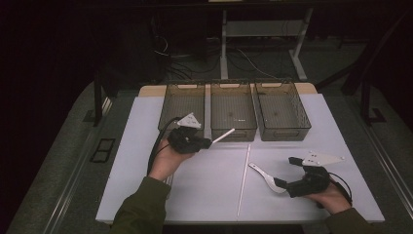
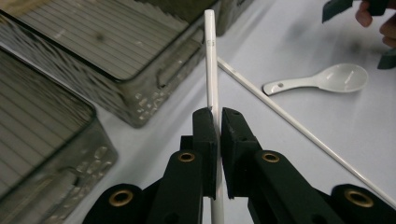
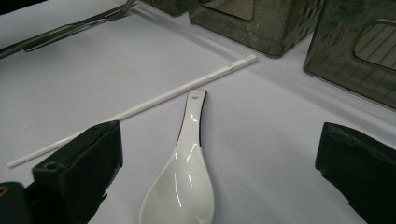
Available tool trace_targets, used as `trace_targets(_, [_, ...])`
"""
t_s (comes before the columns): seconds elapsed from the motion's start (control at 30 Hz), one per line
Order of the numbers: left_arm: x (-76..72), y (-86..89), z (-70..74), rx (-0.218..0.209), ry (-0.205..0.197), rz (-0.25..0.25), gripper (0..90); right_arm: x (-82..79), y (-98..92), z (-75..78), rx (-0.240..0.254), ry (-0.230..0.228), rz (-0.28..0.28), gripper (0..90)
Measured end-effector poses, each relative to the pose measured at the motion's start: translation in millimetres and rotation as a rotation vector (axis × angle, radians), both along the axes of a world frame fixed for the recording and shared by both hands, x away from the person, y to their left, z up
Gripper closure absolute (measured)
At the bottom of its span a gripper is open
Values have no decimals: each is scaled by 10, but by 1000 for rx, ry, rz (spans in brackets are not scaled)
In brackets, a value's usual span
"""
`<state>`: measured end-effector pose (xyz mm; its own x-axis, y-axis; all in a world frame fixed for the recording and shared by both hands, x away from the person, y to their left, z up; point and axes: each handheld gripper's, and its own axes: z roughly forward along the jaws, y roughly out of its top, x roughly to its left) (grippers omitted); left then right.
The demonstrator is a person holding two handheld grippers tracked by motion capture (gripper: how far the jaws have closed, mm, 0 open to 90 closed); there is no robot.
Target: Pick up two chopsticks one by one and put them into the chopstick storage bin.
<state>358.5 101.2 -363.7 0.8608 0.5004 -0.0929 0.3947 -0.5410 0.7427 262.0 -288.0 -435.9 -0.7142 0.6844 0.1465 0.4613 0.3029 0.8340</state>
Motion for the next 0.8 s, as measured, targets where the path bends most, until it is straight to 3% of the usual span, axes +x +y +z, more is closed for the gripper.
trace_targets(0.37, [291, 96, 218, -2, -56, 48, 839, -3, -8, 8, 4, -2, -3, 8])
trace_targets(0.8, [655, 222, 290, -5, -95, 120, 839, -7, -23, 17, 9, -4, -9, 9])
